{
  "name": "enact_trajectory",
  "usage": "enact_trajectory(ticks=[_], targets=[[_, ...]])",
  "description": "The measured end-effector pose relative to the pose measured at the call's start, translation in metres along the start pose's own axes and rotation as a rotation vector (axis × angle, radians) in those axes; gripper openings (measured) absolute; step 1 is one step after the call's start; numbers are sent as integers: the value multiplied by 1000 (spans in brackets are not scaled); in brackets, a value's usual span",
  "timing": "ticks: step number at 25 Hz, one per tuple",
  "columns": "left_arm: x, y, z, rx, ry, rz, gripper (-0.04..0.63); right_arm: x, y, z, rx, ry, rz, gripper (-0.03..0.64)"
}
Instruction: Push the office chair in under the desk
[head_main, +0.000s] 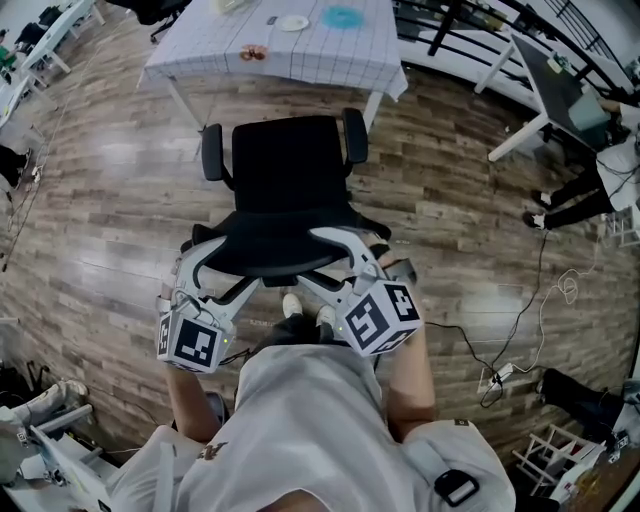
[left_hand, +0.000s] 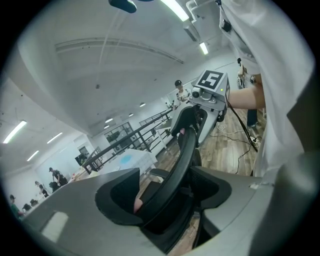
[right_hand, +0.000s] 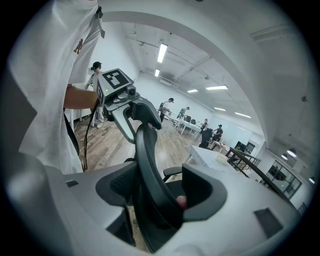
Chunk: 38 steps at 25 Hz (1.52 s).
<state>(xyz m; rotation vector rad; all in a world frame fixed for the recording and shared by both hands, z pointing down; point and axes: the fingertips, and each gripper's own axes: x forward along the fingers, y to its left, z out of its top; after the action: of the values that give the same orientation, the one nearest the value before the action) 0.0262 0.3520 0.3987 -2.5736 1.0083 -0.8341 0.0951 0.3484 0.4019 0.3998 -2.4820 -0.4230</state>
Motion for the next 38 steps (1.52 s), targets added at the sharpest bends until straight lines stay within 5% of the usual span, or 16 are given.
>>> enact_trajectory(ticks=[38], targets=[[35,61,-16,-17,1,-29,330,43,-52,-5,33,76,11,276]])
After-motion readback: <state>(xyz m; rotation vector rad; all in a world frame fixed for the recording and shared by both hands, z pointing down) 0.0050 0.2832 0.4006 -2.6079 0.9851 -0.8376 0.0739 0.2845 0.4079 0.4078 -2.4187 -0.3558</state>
